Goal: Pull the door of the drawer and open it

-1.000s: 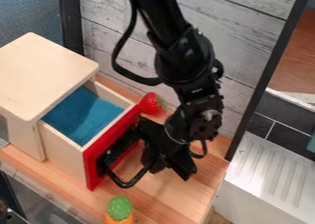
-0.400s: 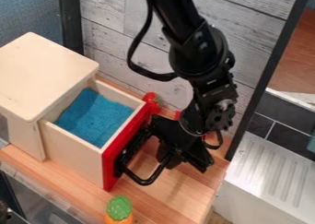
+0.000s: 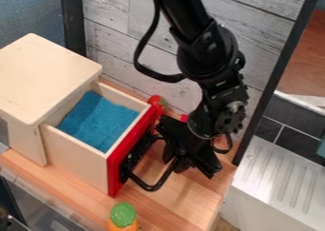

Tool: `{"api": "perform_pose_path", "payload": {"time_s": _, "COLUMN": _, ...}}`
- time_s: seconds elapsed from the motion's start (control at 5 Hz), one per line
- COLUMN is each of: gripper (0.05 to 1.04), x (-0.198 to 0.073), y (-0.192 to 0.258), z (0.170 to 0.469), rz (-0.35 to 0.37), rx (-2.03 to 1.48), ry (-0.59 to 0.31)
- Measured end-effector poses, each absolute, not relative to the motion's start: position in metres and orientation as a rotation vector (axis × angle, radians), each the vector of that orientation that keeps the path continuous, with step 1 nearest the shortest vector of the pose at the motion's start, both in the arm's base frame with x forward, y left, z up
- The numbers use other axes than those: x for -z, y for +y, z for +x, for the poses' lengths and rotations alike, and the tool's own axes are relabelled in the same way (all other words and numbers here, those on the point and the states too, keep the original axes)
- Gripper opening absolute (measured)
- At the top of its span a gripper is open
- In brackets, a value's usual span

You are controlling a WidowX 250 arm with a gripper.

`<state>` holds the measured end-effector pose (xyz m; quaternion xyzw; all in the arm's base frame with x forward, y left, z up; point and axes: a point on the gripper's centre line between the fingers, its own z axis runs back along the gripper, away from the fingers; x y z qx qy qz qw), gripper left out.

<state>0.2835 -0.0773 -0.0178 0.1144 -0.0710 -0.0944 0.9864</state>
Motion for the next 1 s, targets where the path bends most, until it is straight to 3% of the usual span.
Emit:
{"api": "perform_pose_path", "payload": {"time_s": 0.2, "gripper": 0.706, "x": 0.017, "y": -0.075, "z": 0.276, "rz": 0.268, "rx": 0.217, "ry": -0.103}}
{"api": "perform_pose_path", "payload": {"time_s": 0.4, "gripper": 0.97, "x": -0.002, "y": -0.077, "z": 0.264, "rz": 0.301, "rx": 0.252, "ry": -0.11}}
{"api": "perform_pose_path", "payload": {"time_s": 0.8, "gripper": 1.0, "x": -0.062, "y": -0.075, "z": 0.218, "rz": 0.34, "rx": 0.298, "ry": -0.192}}
{"api": "perform_pose_path", "payload": {"time_s": 1.0, "gripper": 1.0, "x": -0.073, "y": -0.061, "z": 0.199, "rz": 0.323, "rx": 0.317, "ry": -0.176}}
